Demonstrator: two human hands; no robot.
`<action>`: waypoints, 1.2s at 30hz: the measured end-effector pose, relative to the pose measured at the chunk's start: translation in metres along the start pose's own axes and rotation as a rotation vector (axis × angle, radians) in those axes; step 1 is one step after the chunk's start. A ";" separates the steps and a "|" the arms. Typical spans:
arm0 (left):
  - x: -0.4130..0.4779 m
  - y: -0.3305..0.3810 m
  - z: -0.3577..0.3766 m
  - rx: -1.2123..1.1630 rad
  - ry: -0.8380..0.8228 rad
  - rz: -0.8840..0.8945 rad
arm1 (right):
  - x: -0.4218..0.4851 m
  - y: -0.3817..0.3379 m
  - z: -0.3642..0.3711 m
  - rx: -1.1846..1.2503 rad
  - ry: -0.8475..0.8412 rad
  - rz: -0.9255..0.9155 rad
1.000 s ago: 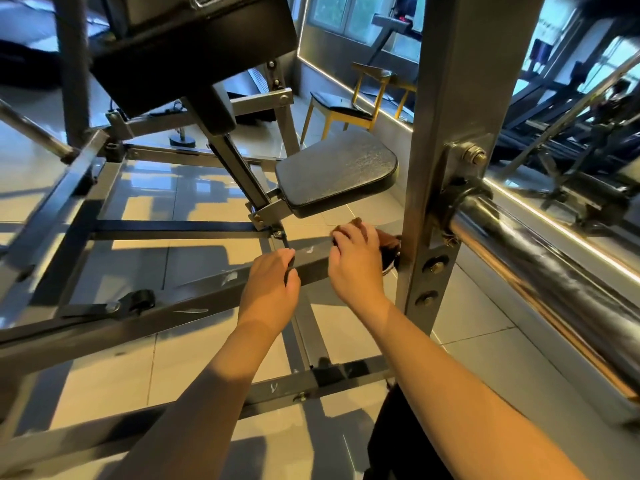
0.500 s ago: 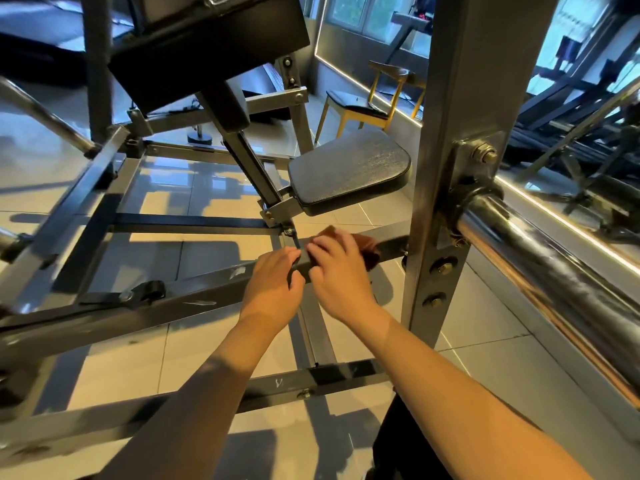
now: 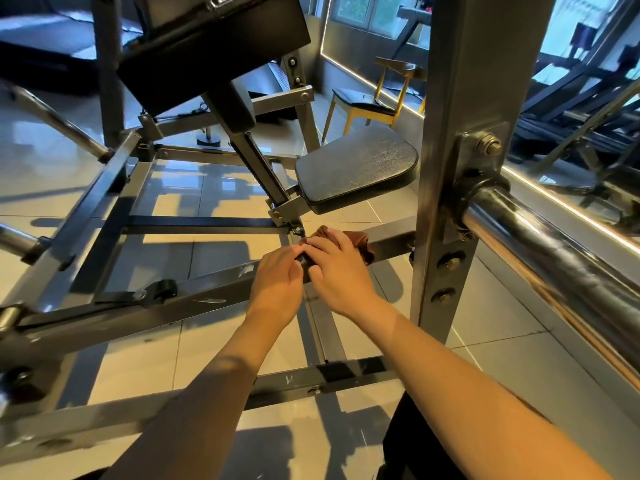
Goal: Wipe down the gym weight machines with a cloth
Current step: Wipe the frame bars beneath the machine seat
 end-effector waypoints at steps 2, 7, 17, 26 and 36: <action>-0.002 0.001 0.000 0.043 -0.030 0.050 | -0.003 0.014 -0.018 -0.122 0.022 -0.017; -0.003 0.000 0.003 0.075 -0.041 0.055 | 0.003 0.035 -0.032 -0.168 0.173 0.275; -0.004 0.021 0.015 0.054 -0.019 0.065 | 0.002 0.055 -0.037 -0.436 0.011 0.277; -0.003 0.021 0.011 0.005 0.024 0.050 | -0.006 0.026 -0.027 -0.235 0.062 -0.085; -0.001 0.021 0.010 -0.006 0.006 0.013 | 0.007 0.010 -0.018 0.111 0.080 0.084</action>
Point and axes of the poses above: each hand's wrist, its own x-axis towards the middle knuckle, its own z-axis out of the palm, y = z × x, the point moved 2 cm from there along x, towards the middle knuckle, and after that the axes turned 11 degrees about x, right-handed, at the moved point
